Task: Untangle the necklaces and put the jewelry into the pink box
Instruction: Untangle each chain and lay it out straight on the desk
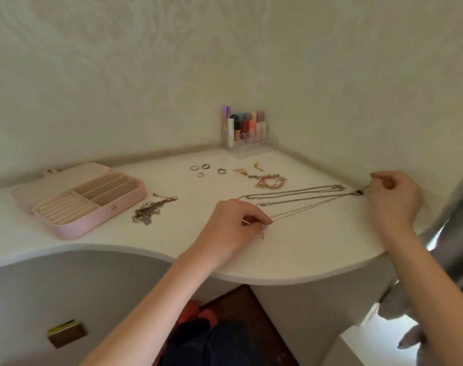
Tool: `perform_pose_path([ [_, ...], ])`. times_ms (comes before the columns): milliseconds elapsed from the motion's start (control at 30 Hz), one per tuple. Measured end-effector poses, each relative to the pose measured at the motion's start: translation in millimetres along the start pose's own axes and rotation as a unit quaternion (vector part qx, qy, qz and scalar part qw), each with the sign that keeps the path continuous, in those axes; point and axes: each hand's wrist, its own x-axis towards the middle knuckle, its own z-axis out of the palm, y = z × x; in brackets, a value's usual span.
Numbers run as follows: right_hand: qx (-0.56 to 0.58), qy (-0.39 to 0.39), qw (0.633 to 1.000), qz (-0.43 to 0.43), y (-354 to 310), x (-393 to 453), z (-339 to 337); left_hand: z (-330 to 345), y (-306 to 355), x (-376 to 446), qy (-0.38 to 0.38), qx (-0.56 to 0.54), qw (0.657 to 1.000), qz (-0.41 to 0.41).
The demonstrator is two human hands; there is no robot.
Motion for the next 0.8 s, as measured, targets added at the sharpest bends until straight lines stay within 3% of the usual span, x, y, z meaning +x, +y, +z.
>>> perform_pose_path([
  [333, -0.181, -0.087, 0.972, -0.12, 23.7, 3.0, -20.7, 6.7, -14.0, 10.5, -0.01, 0.212, 0.975, 0.058],
  [567, -0.319, -0.101, 0.935, -0.114, 29.7, 8.5, -13.8, 8.1, -17.3, 7.2, -0.01, 0.189, 0.981, 0.051],
  [800, -0.264, -0.074, 0.948, -0.16, 22.1, -0.7, -18.7, 6.3, -10.9, 2.2, -0.003, 0.187, 0.98, 0.065],
])
